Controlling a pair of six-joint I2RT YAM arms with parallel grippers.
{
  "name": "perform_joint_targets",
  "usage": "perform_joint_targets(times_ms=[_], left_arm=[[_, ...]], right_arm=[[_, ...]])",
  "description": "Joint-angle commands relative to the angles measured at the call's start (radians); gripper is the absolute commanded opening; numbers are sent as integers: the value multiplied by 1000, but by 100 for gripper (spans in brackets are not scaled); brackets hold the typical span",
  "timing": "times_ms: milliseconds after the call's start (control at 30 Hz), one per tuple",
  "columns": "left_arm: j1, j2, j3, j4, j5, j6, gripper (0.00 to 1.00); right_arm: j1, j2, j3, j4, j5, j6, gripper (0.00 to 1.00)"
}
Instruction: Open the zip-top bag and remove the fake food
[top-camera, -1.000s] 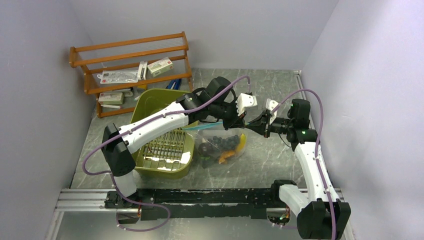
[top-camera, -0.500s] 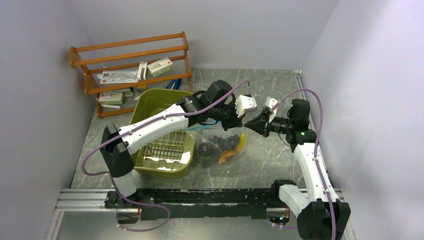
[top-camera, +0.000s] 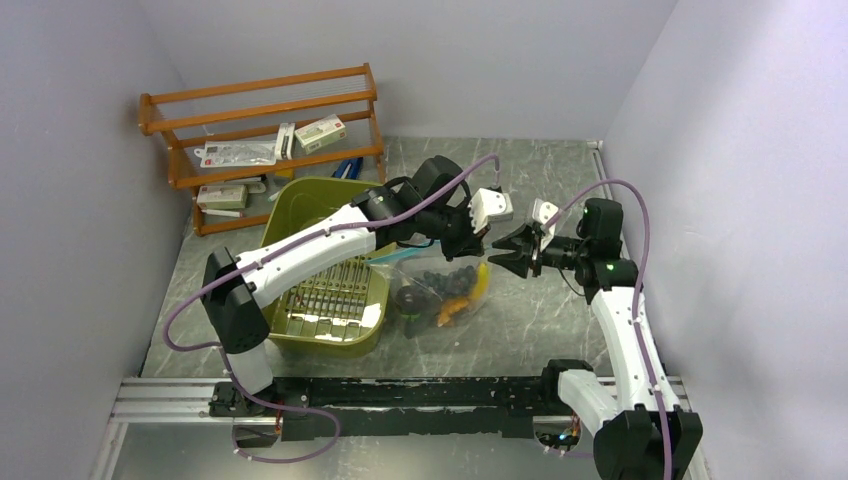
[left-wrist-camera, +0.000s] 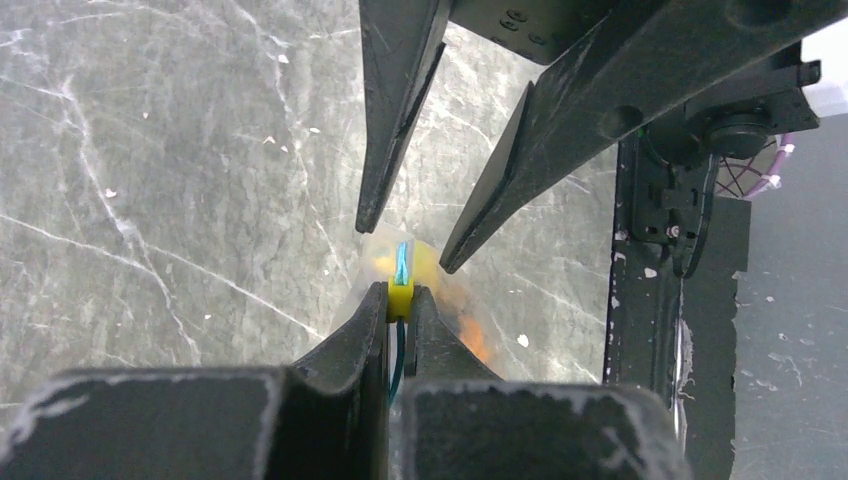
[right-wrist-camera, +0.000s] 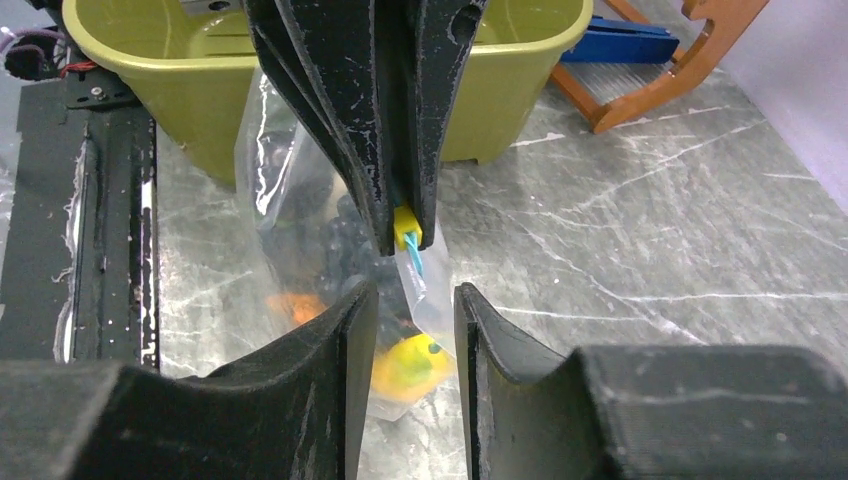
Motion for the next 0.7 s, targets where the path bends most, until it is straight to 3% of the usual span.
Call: perform_joint_targets(times_ms=[0, 267, 500, 667], left_arm=[[5, 1, 33, -26, 66, 4, 7], [4, 23, 66, -77, 102, 11, 7], [5, 23, 79, -74, 107, 7, 7], [5, 30, 91, -86, 114, 9, 7]], right_arm=[[-1, -21, -2, 18, 6, 0, 35], [-1, -39, -6, 84, 0, 44, 34], [0, 26, 55, -124, -58, -136, 28], [1, 41, 64, -126, -96, -143, 25]])
